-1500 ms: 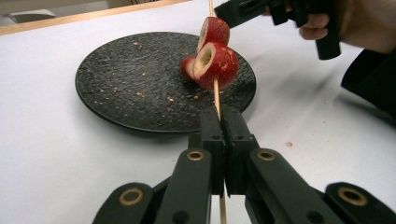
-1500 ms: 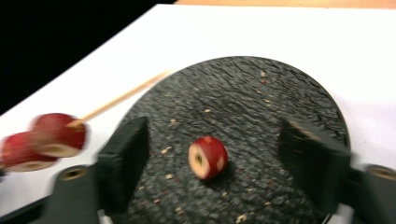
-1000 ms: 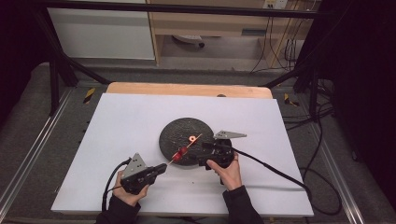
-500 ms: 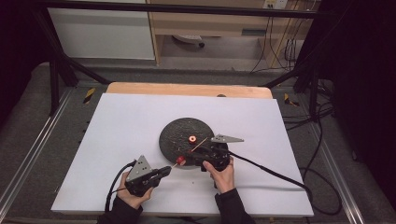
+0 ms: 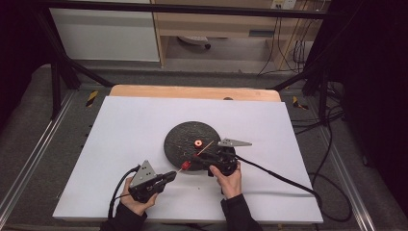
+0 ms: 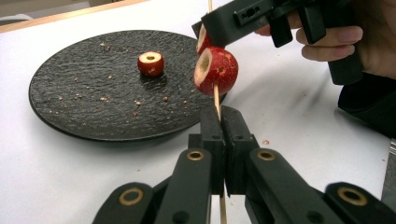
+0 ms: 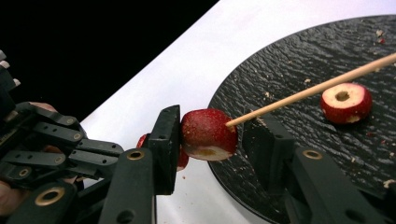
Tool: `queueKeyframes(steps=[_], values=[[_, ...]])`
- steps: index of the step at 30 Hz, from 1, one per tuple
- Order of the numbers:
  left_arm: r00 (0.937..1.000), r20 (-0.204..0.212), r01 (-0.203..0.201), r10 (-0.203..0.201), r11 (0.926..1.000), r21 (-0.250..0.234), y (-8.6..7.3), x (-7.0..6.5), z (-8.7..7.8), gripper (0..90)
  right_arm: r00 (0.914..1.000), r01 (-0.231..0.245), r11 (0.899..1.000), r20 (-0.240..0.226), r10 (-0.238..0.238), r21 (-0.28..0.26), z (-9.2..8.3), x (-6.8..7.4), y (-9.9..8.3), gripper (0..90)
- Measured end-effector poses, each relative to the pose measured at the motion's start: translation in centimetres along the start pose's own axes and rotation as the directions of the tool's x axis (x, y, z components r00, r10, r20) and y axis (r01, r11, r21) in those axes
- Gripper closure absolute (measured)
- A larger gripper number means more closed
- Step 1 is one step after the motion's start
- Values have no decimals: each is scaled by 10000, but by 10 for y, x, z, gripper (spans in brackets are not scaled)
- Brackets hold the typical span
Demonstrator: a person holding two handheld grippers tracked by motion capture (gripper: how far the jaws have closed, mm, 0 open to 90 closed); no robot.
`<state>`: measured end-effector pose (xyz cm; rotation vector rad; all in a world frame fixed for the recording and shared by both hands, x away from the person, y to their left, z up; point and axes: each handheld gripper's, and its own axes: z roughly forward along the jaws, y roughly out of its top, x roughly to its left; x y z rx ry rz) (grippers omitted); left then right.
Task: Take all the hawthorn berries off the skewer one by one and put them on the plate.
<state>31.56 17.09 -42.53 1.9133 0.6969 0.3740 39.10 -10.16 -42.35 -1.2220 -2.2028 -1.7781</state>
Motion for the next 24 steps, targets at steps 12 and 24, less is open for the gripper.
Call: queueKeyframes(steps=[12, 24], values=[[10000, -6, -96, 96, 9999, -110, 3, -1, -2, 884, 9999, 100, 9995, 101, -97, -294, -6, 1, 7, 606], [9998, -14, -180, 179, 9996, -214, 4, -1, -6, 884, 9992, 172, 9988, 360, -156, -448, -15, 0, 18, 618]])
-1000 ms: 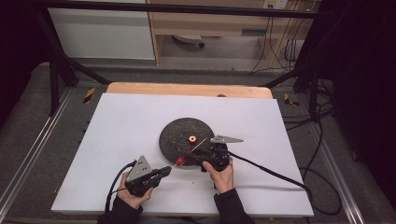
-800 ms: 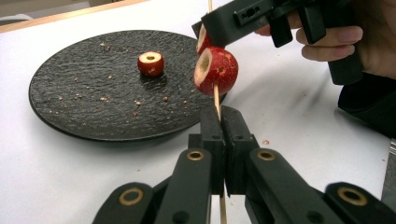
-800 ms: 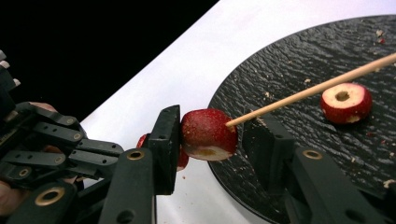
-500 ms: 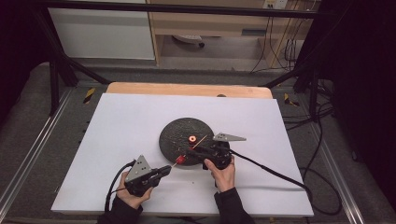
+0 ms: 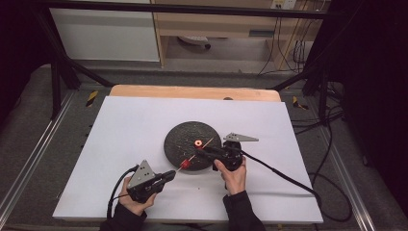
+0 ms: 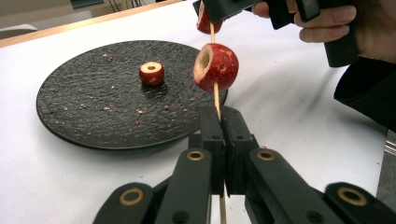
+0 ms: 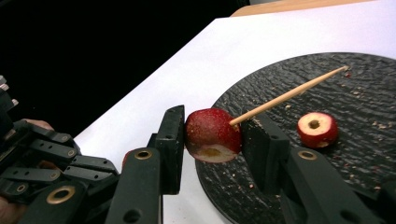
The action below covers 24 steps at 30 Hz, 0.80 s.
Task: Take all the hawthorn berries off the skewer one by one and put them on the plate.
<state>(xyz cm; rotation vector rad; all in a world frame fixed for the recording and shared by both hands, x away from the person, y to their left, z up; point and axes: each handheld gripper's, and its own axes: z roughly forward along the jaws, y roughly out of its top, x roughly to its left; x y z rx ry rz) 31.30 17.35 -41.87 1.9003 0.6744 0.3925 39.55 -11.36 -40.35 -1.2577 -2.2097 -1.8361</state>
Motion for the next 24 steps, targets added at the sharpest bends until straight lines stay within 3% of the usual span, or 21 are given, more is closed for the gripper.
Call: queueKeyframes(steps=[10, 24], values=[[10000, 12, -60, 60, 10000, -55, 0, 1, -3, 884, 9982, 128, 9996, 593, -112, -265, -12, -4, 17, 620], [10000, 46, -42, 42, 10000, -8, -1, 2, -4, 884, 9872, 432, 9979, 1557, -353, -479, -30, -20, 45, 620]])
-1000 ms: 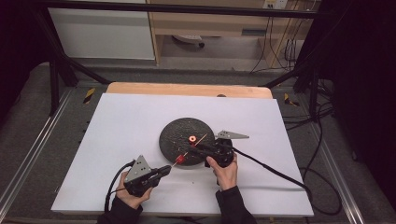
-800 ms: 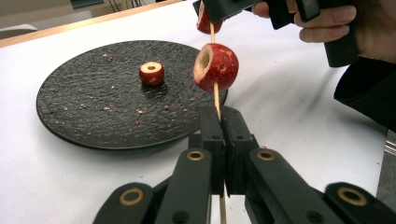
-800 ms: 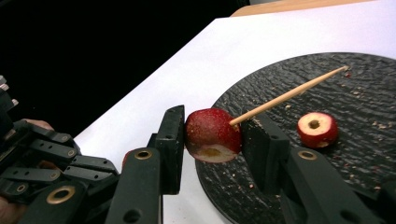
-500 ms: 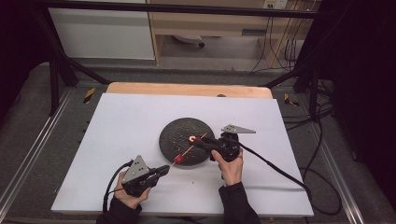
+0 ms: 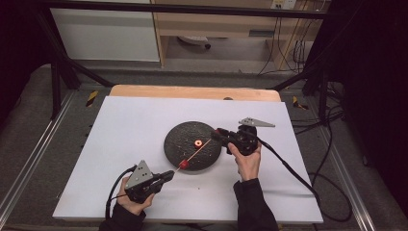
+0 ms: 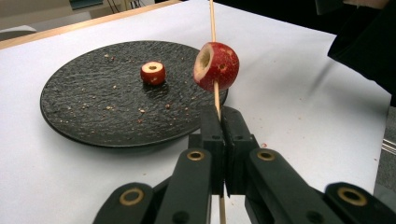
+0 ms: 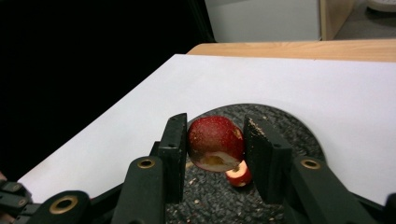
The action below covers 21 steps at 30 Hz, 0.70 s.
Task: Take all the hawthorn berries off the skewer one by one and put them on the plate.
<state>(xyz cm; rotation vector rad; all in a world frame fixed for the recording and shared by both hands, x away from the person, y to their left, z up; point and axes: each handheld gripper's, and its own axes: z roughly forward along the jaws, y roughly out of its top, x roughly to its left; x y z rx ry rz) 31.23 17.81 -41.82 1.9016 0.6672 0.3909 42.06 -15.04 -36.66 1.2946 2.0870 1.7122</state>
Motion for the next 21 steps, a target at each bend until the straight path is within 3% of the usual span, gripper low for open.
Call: queueKeyframes(steps=[9, 21], values=[[9997, -143, 173, -174, 9998, -49, 0, 6, -3, 884, 9981, 29, 10000, 613, -30, 8, -1, -10, 4, 619], [9980, -353, 521, -522, 9986, -40, -2, 13, -5, 884, 9990, -139, 9937, 446, 90, 1112, 37, -10, -38, 619]])
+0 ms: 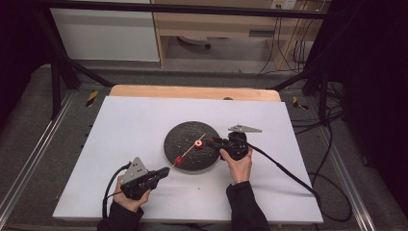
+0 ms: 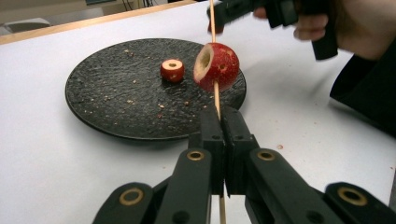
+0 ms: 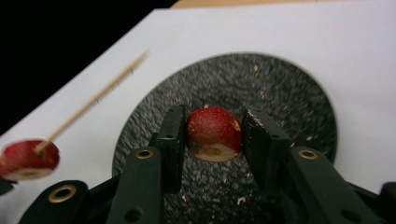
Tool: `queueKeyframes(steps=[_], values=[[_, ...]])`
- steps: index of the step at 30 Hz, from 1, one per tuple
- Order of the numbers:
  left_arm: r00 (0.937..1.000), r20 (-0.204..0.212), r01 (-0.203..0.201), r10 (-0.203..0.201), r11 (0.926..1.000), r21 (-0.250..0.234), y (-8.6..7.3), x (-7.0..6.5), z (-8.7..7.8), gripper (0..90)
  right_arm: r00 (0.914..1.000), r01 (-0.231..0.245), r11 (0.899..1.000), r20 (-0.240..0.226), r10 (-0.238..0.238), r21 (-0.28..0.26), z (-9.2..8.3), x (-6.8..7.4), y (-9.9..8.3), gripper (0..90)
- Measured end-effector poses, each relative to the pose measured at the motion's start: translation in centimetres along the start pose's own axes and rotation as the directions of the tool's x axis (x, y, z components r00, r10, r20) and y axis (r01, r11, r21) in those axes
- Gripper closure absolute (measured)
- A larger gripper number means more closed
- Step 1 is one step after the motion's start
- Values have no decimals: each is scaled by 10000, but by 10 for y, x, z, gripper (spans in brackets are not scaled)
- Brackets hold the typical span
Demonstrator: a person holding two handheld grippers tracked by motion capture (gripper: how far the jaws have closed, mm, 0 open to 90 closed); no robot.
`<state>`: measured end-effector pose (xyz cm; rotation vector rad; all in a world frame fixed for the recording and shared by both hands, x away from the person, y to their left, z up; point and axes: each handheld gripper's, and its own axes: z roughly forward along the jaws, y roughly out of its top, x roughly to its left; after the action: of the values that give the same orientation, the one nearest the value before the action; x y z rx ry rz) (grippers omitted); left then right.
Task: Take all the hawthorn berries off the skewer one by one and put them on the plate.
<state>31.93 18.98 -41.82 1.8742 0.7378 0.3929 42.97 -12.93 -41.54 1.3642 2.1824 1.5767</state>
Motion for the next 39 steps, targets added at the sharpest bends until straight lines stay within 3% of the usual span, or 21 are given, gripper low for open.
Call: queueKeyframes(steps=[1, 8, 17, 23, 29, 33, 39], values=[[10000, -2, 32, -32, 10000, 24, 0, 0, 0, 883, 10000, 17, 9996, 47, -18, 277, 8, 0, -7, 619], [10000, -46, 73, -73, 10000, 57, 0, 1, 0, 883, 9998, 104, 9972, 182, -118, 745, 22, -1, -20, 618], [9999, -60, 102, -102, 9999, 120, 0, 1, 0, 883, 9986, 367, 9952, 340, -399, 907, 24, -1, -24, 571], [9999, -104, 94, -93, 9999, 140, 0, 2, 0, 883, 9984, 571, 9980, -31, -571, 279, 6, 6, -15, 440], [9999, -121, 83, -81, 9998, 163, 0, 1, 1, 883, 9960, 561, 9978, -676, -584, -356, -12, 18, -13, 220], [9999, -103, 36, -35, 9999, 168, 0, 0, 2, 883, 9929, 467, 9982, -1073, -505, -369, -17, 25, -17, 118], [10000, -68, -45, 46, 9998, 191, 0, -4, 6, 883, 9930, 426, 9983, -1085, -467, -400, -18, 33, -24, 53]])
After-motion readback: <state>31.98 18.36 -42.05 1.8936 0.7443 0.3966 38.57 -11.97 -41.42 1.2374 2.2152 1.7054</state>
